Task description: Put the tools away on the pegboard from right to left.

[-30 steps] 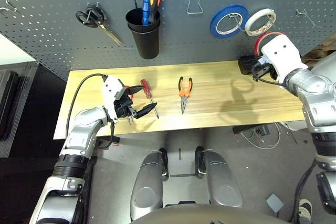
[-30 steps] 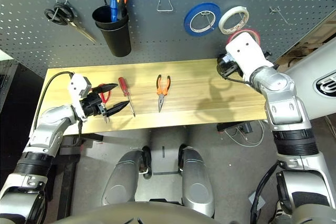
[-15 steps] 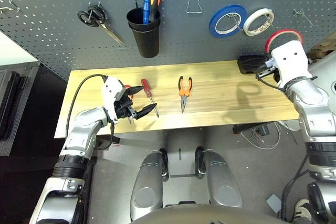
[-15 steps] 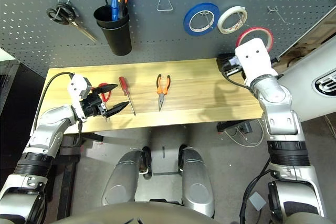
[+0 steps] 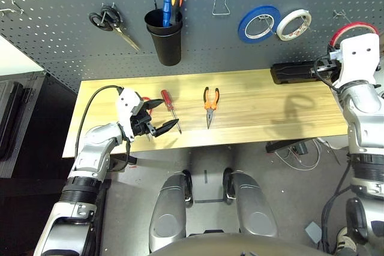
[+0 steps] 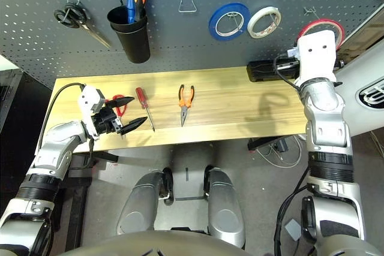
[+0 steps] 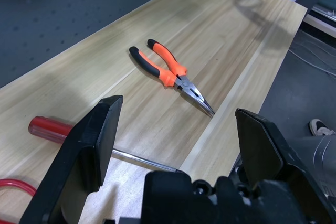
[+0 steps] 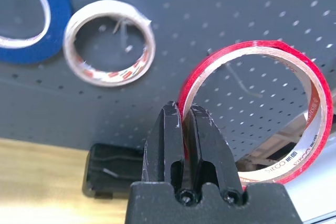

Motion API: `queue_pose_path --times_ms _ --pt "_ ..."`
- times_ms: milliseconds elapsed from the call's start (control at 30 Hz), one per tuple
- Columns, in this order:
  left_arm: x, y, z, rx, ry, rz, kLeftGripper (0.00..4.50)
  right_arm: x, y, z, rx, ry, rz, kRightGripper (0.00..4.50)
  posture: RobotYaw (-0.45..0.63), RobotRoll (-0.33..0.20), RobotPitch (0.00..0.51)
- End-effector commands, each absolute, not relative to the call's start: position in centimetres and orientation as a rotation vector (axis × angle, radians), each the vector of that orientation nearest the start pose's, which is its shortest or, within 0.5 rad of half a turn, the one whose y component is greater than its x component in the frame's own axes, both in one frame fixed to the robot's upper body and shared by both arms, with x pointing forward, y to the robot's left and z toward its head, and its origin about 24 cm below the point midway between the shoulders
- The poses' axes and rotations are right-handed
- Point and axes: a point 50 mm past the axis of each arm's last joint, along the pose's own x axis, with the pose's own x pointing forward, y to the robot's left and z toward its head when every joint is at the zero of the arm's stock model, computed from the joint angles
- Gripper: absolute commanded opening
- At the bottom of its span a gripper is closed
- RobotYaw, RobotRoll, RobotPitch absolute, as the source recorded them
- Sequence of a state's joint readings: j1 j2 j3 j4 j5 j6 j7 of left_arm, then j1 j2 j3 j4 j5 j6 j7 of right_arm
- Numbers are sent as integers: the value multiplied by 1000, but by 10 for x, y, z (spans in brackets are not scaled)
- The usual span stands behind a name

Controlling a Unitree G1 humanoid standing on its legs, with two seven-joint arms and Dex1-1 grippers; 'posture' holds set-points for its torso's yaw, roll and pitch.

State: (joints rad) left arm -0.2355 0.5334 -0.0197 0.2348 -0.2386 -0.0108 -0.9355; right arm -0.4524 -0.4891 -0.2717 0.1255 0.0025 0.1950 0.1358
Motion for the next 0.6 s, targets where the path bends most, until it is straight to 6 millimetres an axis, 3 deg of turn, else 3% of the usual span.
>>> queue_pose_path --times_ms 33,600 --pt "274 210 67 290 147 -920 4500 320 -295 179 -330 -170 -236 25 -77 0 193" --pt "269 210 67 289 161 -919 4500 353 -298 176 -217 -86 -169 25 -60 0 212"
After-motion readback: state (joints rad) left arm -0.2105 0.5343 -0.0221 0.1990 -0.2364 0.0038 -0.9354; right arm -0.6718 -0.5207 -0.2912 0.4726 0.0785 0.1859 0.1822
